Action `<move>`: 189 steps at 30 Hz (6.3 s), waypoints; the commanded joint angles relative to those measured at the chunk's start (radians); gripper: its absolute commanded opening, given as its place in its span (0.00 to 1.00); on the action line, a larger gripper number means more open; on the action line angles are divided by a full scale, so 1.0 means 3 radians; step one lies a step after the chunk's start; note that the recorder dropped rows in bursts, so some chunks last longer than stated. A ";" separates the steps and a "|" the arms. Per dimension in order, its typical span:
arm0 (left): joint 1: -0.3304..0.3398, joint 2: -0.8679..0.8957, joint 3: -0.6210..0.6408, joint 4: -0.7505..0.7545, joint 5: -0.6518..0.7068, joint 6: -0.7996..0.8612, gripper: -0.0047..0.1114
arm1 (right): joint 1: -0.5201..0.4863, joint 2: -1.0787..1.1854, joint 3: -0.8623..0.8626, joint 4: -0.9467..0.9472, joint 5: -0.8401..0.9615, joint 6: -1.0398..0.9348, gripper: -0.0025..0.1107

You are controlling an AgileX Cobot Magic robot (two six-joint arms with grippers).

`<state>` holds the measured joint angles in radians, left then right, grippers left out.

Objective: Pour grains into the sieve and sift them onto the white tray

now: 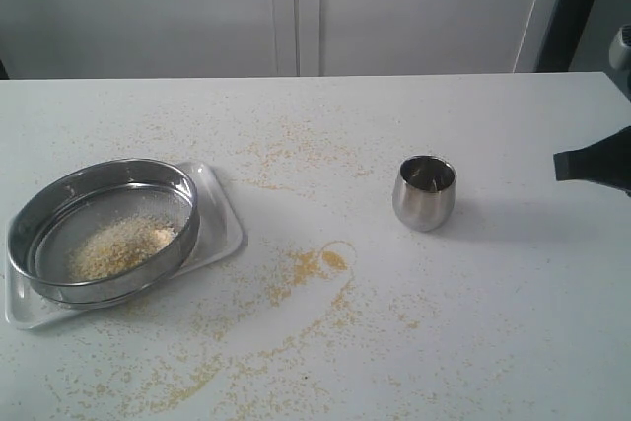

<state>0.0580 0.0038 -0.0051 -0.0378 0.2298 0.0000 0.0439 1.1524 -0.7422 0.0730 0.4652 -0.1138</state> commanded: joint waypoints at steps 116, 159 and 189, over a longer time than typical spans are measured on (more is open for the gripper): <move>0.0000 0.6385 -0.4466 -0.0296 0.1399 0.0138 0.52 | 0.0112 -0.0148 0.0156 0.0032 -0.0112 -0.0308 0.02; -0.0038 0.6255 -0.4450 -0.0366 0.1598 0.0136 0.04 | 0.0112 -0.0148 0.0156 0.0032 -0.0112 -0.0308 0.02; 0.0307 0.6290 -0.4450 -0.0498 0.1589 0.0383 0.04 | 0.0112 -0.0148 0.0156 0.0032 -0.0139 -0.0307 0.02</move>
<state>0.1420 1.9018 -1.3381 -0.2292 0.6981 0.2373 0.0703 1.1133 -0.6992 0.0857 0.4352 -0.1955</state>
